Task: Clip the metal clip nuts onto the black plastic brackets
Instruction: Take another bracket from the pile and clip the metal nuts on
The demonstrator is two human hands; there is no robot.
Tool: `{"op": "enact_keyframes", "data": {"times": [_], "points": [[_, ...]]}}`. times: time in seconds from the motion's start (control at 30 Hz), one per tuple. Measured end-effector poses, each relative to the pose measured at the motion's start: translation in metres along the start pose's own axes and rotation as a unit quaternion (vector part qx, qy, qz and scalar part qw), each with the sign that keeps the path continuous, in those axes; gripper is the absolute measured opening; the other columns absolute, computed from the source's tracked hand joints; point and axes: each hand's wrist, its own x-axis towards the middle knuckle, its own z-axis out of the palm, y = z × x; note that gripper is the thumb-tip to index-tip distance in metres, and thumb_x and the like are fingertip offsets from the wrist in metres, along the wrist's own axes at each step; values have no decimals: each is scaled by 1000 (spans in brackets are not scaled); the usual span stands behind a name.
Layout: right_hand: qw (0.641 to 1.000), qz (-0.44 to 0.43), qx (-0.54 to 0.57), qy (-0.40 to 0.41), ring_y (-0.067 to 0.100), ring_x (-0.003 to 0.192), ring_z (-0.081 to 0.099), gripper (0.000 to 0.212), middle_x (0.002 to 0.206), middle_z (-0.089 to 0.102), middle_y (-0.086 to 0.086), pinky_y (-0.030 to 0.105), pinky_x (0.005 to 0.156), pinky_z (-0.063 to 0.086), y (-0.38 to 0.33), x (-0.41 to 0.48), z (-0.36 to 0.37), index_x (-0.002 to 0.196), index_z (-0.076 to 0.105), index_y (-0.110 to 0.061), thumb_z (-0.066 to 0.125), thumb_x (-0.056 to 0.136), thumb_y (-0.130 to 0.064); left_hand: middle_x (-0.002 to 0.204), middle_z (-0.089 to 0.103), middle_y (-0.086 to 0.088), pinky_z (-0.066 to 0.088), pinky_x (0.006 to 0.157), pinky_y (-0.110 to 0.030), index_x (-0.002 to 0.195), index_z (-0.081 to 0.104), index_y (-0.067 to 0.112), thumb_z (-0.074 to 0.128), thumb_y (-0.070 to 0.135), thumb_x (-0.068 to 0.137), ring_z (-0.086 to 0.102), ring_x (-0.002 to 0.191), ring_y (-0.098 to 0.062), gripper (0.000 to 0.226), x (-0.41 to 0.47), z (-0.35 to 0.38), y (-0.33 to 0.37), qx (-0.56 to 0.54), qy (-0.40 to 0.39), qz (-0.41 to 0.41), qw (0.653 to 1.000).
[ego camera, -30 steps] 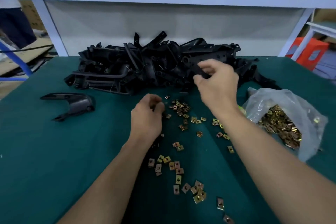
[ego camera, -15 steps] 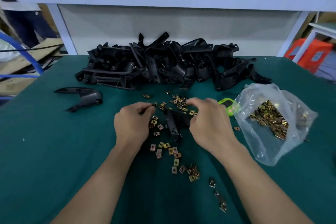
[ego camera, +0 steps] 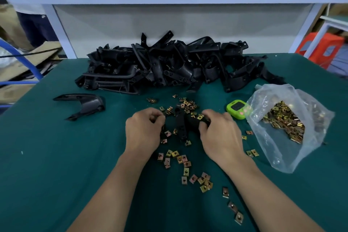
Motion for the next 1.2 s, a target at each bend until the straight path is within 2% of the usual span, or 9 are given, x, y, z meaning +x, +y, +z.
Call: {"op": "enact_keyframes", "data": {"times": [0.07, 0.13, 0.27, 0.4, 0.67, 0.87, 0.97, 1.07, 1.2], "points": [[1000, -3, -11, -18, 25, 114, 51, 34, 119, 62, 3, 38, 89, 48, 1, -2, -6, 128, 66, -19, 64, 95, -28, 70, 68, 17, 46, 57, -7, 107, 75, 34, 76, 24, 90, 62, 71, 7, 20, -3, -2, 3, 4, -13, 3, 1000], [998, -17, -38, -48, 23, 123, 47, 44, 134, 52, -2, 39, 98, 47, 2, -5, -10, 134, 62, -23, 66, 93, -38, 74, 67, 18, 49, 72, -15, 127, 66, 37, 76, 22, 89, 62, 76, 3, 42, -6, -3, 5, 18, -37, 30, 999], [992, -34, -82, -88, 23, 111, 53, 34, 122, 49, -5, 39, 93, 45, -1, -5, -10, 126, 62, -25, 62, 95, -40, 91, 64, 22, 48, 92, -28, 108, 76, 35, 75, 18, 84, 55, 96, -5, 30, -20, -7, 12, 91, -39, 142, 985], [998, 3, -57, -34, 21, 102, 53, 26, 114, 46, -6, 36, 71, 42, -1, 8, -9, 120, 55, -23, 63, 97, -32, 113, 71, 13, 42, 102, -30, 107, 79, 27, 70, 25, 87, 54, 112, -13, 22, -23, -5, 10, 193, -105, 202, 954], [998, 56, -21, -18, 21, 72, 47, 27, 83, 58, -11, 34, 62, 36, 14, 8, -13, 103, 48, -33, 67, 85, -39, 86, 53, 29, 34, 77, -7, 86, 67, 38, 79, 20, 86, 46, 93, 2, 21, -23, -1, 7, 102, -116, 139, 978], [998, 59, -9, -20, 17, 72, 51, 28, 83, 62, -13, 32, 61, 34, 14, 11, -13, 97, 49, -35, 71, 82, -44, 85, 62, 16, 37, 64, -17, 92, 47, 43, 60, 21, 100, 55, 82, -1, 27, -25, 11, 17, -3, -48, 97, 994], [999, 46, -9, -25, 15, 71, 50, 29, 83, 60, -15, 31, 57, 32, 12, 13, -10, 96, 50, -37, 72, 81, -49, 80, 68, 18, 43, 61, -11, 96, 58, 44, 61, 17, 99, 61, 70, -3, 28, -24, 12, 23, -58, -45, 89, 993], [999, 36, -13, -29, 14, 68, 49, 28, 79, 56, -17, 21, 52, 27, 12, 13, -10, 93, 53, -37, 74, 81, -51, 86, 72, 28, 43, 69, 0, 95, 70, 44, 71, 23, 95, 65, 85, 12, 20, -23, 12, 25, -94, -69, 56, 992], [999, 32, 12, -32, 2, 64, 54, 29, 76, 61, -19, 22, 50, 32, 18, 13, -11, 88, 51, -38, 73, 79, -55, 75, 71, 28, 46, 62, -3, 82, 76, 37, 81, 43, 84, 67, 73, 11, 8, -23, 11, 26, -105, -45, 45, 992]]}}
